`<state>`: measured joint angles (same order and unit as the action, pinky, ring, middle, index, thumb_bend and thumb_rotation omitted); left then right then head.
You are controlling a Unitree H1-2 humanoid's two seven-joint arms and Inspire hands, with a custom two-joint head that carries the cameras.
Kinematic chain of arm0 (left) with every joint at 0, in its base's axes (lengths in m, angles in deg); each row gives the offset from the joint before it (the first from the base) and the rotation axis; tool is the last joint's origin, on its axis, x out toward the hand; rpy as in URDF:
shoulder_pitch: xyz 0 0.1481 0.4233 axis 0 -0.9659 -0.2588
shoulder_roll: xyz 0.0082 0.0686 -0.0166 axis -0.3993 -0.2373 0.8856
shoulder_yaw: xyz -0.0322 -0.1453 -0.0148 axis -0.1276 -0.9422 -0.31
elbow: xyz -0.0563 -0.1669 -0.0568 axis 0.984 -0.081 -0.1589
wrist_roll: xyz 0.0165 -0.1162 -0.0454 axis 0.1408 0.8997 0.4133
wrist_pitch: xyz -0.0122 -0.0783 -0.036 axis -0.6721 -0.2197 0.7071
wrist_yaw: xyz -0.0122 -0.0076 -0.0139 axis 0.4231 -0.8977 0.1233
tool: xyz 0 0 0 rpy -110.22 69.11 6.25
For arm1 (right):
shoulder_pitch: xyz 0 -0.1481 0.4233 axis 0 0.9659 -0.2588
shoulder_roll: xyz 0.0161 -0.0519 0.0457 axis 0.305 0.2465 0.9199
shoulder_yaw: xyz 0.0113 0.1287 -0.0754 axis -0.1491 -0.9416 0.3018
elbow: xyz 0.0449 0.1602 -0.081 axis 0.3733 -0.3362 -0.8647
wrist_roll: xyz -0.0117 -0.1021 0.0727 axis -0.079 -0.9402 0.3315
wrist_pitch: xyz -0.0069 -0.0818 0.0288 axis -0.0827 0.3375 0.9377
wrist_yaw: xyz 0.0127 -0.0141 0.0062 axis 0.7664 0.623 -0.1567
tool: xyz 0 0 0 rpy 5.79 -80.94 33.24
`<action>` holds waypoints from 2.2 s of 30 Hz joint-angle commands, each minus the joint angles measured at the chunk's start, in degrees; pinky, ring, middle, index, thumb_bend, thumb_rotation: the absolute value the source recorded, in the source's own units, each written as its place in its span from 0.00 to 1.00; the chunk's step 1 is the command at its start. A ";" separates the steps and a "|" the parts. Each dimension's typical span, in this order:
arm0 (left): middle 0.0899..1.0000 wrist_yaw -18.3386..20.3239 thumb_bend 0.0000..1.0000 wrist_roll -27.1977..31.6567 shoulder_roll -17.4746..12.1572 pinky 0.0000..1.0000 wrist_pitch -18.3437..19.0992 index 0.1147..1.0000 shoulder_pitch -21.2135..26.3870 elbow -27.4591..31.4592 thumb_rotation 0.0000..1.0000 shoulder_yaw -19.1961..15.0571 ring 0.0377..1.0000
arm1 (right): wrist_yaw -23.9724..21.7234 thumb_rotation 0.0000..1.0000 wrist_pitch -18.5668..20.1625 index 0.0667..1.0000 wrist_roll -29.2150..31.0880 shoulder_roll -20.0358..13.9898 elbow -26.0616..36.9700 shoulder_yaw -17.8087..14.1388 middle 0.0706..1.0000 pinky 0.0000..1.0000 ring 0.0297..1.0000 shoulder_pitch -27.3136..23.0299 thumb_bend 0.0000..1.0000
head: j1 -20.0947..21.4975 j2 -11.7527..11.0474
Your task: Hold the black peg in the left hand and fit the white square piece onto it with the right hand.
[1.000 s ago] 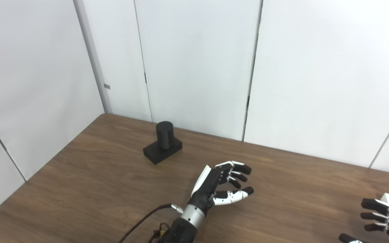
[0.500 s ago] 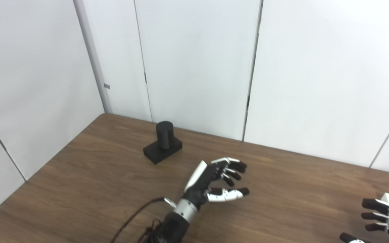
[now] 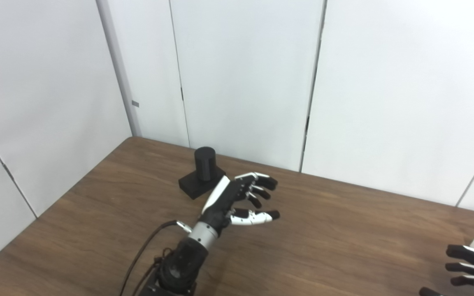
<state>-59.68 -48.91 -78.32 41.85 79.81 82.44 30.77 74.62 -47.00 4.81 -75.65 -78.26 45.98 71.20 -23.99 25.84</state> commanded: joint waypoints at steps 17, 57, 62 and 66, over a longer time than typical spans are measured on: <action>0.70 -5.08 0.73 -3.18 -4.90 0.59 3.79 0.63 5.58 4.30 0.05 -6.60 0.65 | -0.22 0.00 0.17 0.64 0.39 -0.43 3.14 -0.28 0.67 0.49 0.60 -0.68 0.57 | 0.27 0.76; 0.94 -14.90 1.00 -25.42 -12.95 0.84 13.44 0.79 12.91 -7.06 0.37 -3.00 0.98 | -1.17 0.00 2.08 0.63 0.11 -0.47 5.98 0.08 0.66 0.48 0.58 -0.01 0.56 | 0.22 1.76; 0.96 -15.40 1.00 -26.32 -13.59 0.99 14.86 0.79 13.38 -9.24 0.38 -2.21 1.00 | -1.30 0.00 2.61 0.63 0.23 -0.39 6.28 -0.04 0.66 0.49 0.60 0.06 0.56 | 0.20 1.85; 0.98 -14.98 1.00 -29.13 -14.35 0.98 18.37 0.81 13.66 -10.10 0.42 -0.54 1.00 | -1.38 0.00 2.76 0.63 0.17 -0.33 6.64 0.07 0.66 0.49 0.59 0.07 0.56 | 0.20 1.85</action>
<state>-73.52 -76.29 -90.61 59.70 89.98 71.62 30.23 73.12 -43.54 4.85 -75.69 -73.92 46.43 72.55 -23.82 27.60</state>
